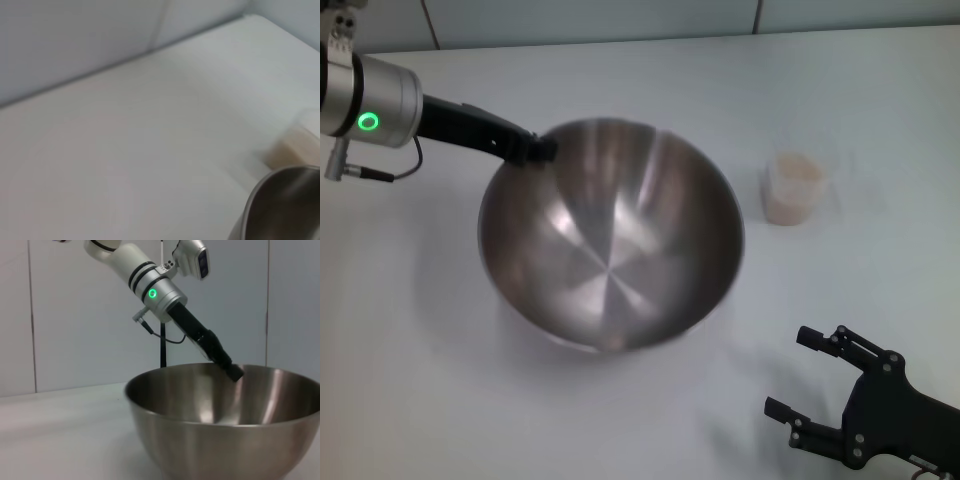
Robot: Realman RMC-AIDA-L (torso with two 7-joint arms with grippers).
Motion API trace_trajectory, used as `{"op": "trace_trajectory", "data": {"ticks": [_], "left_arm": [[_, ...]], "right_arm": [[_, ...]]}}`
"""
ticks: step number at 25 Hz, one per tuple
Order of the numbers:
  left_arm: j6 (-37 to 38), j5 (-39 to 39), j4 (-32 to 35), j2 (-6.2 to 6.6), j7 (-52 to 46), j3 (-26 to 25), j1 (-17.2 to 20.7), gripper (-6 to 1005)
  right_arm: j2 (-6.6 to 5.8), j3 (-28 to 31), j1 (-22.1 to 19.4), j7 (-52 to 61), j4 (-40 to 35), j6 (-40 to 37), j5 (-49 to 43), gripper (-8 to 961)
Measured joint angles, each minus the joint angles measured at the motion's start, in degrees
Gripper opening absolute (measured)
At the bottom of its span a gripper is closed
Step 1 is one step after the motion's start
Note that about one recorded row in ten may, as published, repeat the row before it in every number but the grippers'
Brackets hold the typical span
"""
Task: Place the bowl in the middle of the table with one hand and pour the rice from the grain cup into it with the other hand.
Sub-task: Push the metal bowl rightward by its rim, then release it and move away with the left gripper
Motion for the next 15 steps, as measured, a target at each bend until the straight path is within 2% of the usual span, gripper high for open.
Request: {"op": "trace_trajectory", "data": {"ticks": [7, 9, 15], "left_arm": [[3.95, 2.08, 3.65, -1.47, -0.01, 0.24, 2.99, 47], [3.34, 2.09, 4.41, -2.07, 0.77, 0.24, 4.21, 47], [1.16, 1.36, 3.87, -2.73, 2.60, 0.38, 4.71, 46]], "right_arm": [[0.00, 0.00, 0.00, 0.00, 0.00, 0.00, 0.00, 828], [0.00, 0.00, 0.00, 0.00, 0.00, 0.00, 0.00, 828], [0.00, -0.06, 0.08, -0.01, 0.00, 0.00, 0.00, 829]]}}
